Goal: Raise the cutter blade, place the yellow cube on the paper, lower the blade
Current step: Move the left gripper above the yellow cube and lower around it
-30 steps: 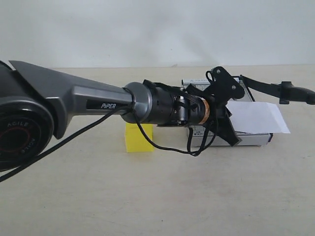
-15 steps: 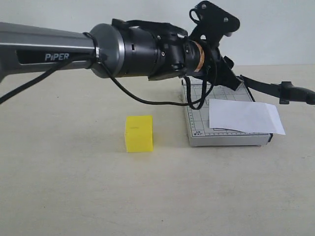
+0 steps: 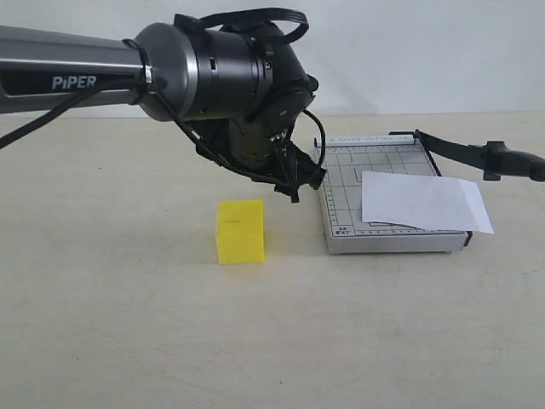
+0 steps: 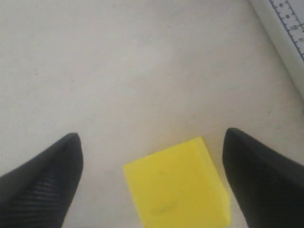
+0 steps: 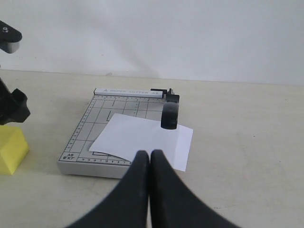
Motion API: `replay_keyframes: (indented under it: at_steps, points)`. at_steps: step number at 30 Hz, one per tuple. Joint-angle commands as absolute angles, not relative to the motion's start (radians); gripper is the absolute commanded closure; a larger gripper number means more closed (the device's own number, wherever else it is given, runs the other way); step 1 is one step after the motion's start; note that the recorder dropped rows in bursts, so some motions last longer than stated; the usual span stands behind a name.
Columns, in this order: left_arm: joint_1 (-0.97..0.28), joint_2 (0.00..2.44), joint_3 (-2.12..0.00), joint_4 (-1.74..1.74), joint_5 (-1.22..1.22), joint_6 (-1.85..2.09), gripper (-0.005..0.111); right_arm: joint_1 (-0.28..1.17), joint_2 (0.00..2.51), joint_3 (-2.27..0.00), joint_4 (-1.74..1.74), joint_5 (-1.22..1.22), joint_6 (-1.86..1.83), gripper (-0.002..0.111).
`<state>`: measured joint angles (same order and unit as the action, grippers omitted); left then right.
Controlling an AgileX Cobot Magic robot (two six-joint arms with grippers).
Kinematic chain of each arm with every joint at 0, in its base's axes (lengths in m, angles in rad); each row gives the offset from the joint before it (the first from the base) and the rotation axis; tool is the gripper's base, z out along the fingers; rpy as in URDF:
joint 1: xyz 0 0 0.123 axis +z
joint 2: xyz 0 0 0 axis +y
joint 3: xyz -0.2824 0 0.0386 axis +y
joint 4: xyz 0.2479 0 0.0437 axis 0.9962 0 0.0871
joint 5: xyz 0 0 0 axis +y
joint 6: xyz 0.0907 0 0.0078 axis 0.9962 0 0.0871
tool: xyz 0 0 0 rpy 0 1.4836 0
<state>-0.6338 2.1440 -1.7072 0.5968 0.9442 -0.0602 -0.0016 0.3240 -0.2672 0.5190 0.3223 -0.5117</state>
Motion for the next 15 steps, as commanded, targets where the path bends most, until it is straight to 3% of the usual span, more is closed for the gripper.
replay_keyframes:
  at_steps: [1, 15]
  points:
    - [-0.617, 2.096, -1.707, 0.565, 1.024, -0.154, 0.03, -0.006, 0.32, -0.263, 0.518, 0.311, -0.515, 0.108]
    - [-0.591, 2.081, -1.711, 0.423, 1.106, -0.176, 0.03, -0.006, 0.32, -0.263, 0.518, 0.311, -0.515, 0.108]
